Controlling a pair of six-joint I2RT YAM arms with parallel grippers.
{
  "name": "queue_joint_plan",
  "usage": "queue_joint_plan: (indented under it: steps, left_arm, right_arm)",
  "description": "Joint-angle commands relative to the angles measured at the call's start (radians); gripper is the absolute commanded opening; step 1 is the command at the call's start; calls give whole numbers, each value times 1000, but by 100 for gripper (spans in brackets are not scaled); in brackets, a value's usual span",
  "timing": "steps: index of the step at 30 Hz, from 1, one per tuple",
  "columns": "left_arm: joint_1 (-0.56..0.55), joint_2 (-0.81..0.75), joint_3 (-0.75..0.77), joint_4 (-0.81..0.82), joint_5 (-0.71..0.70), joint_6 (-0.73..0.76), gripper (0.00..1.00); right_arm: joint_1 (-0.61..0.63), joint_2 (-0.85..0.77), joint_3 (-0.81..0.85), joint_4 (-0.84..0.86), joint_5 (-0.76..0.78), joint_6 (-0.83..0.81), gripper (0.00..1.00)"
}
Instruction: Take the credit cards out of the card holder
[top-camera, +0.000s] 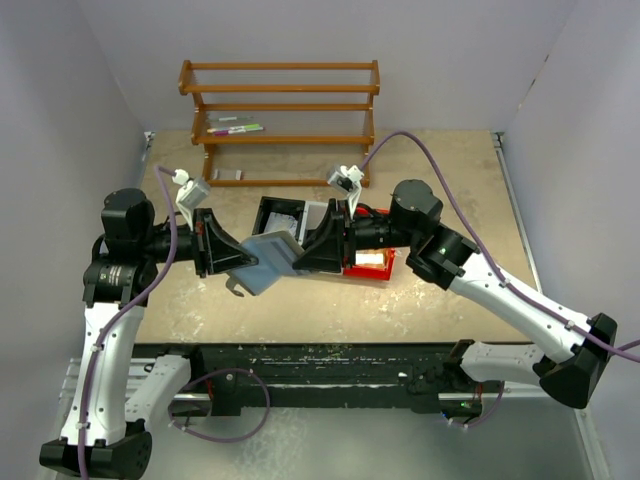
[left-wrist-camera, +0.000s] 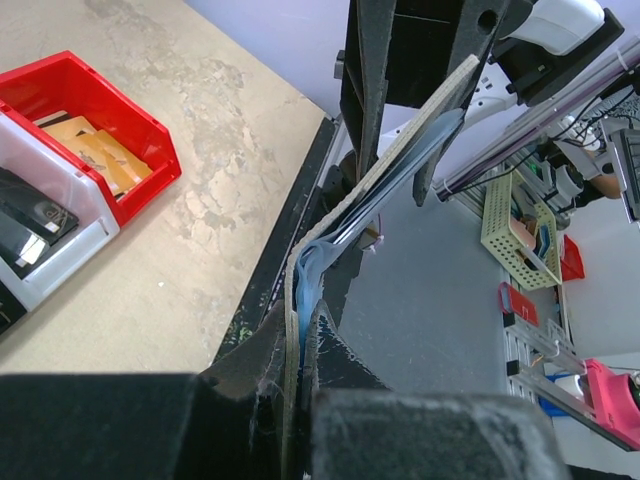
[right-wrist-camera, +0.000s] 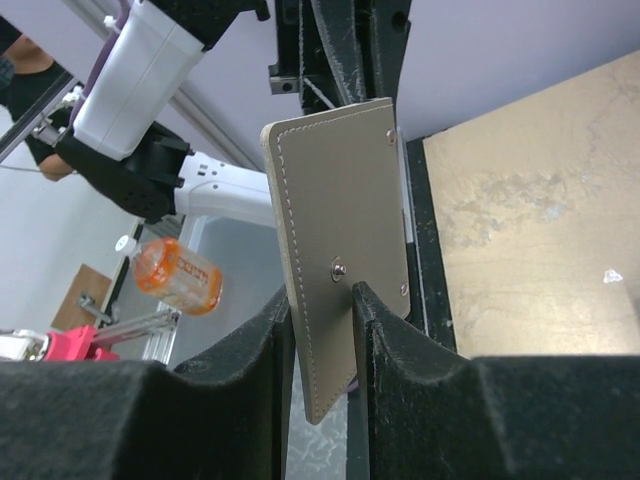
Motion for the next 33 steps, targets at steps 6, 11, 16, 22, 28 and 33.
queue_joint_plan:
  steps: [6, 11, 16, 22, 28, 33]
  left_arm:
    - [-3, -3, 58, 8, 30, 45, 0]
    - [-3, -1, 68, 5, 26, 51, 0]
    - [-3, 0, 78, -12, 26, 73, 0]
    - [-3, 6, 91, -22, 20, 89, 0]
    - [-3, 8, 96, -26, 24, 98, 0]
    - [-3, 10, 107, -24, 26, 99, 0]
  right_arm:
    - [-12, -6, -4, 71, -95, 30, 33]
    - [-15, 4, -9, 81, -88, 41, 32]
    - [-17, 19, -11, 117, -114, 63, 31]
    - [-19, 34, -8, 116, -106, 67, 28]
    - [-21, 40, -21, 132, -131, 78, 29]
    - [-24, 46, -22, 143, -142, 85, 29]
